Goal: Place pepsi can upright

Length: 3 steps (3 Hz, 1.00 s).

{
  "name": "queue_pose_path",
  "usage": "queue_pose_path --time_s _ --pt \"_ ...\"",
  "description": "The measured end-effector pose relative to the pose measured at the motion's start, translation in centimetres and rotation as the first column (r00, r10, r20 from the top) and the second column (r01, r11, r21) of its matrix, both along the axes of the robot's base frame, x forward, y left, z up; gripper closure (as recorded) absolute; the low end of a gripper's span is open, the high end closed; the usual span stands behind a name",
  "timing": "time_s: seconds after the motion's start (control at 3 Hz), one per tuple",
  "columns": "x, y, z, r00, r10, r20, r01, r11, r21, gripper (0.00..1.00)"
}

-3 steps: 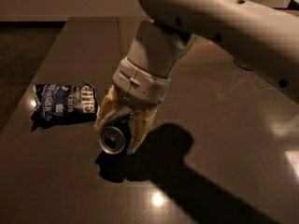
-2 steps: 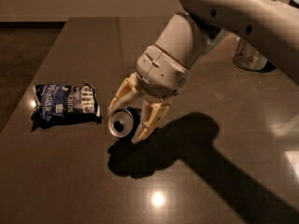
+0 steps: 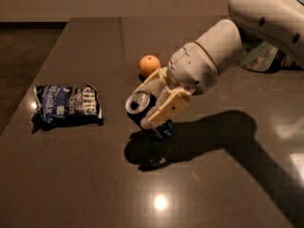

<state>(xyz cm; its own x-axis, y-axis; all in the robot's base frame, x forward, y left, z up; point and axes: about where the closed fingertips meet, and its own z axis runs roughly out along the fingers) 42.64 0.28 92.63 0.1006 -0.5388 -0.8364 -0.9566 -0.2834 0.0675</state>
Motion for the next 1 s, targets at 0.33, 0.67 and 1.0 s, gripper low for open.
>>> queue_pose_path --time_s 0.33,0.67,1.0 --pt "0.34 0.02 -0.49 0.9877 -0.102 -0.118 0.110 0.992 0.063 1.00" --pt "0.11 0.10 -0.67 0.9652 -0.182 -0.188 0.214 0.963 0.164 1.00" --pt "-0.04 -0.15 -0.37 0.9495 -0.245 -0.196 0.296 0.908 0.295 1.00"
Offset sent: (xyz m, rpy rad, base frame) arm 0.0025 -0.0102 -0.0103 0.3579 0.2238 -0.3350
